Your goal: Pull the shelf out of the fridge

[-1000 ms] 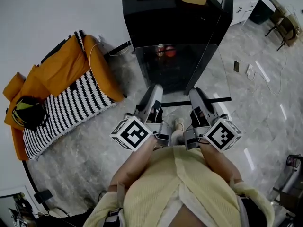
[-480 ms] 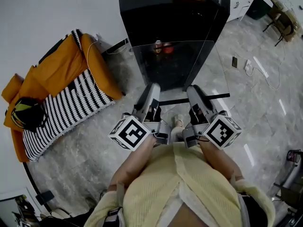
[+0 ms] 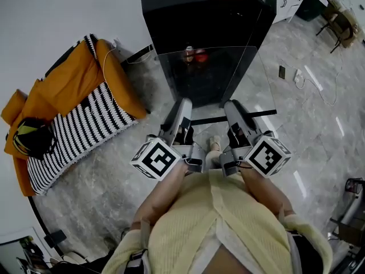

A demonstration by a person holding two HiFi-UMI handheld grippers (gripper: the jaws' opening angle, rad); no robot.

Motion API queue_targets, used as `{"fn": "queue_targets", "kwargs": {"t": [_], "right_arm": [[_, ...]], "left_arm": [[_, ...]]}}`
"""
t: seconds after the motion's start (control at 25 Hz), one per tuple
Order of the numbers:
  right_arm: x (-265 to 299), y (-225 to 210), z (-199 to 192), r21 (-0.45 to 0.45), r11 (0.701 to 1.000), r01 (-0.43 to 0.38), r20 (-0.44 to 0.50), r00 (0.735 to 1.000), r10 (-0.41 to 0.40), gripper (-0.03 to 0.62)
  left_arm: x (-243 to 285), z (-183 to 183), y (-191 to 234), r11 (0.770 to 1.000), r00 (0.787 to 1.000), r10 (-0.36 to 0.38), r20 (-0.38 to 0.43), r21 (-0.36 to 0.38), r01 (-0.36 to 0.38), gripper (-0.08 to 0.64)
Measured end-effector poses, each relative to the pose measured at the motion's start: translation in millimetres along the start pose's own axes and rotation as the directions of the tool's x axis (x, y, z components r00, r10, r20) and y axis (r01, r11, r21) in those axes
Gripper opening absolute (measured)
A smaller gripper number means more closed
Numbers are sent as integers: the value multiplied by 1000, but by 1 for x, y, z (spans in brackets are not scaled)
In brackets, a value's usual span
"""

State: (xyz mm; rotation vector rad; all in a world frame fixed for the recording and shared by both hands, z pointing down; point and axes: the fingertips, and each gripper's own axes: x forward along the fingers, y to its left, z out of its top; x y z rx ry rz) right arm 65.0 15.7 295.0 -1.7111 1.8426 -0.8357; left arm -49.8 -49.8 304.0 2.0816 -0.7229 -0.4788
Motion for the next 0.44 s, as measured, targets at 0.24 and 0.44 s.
{"fn": "queue_targets", "kwargs": {"t": [0.24,0.44], "right_arm": [[-1,0,-1,-4,1000,6,4,1000,-6,117],[7,-5,6,-3,1000,11,-7,1000,-11,118]], "left_arm": [[-1,-1,1,1000,1000,-7,0,-7,7,98],[10,1,2,1000,1000,7,-1,-12,-7,98]]}}
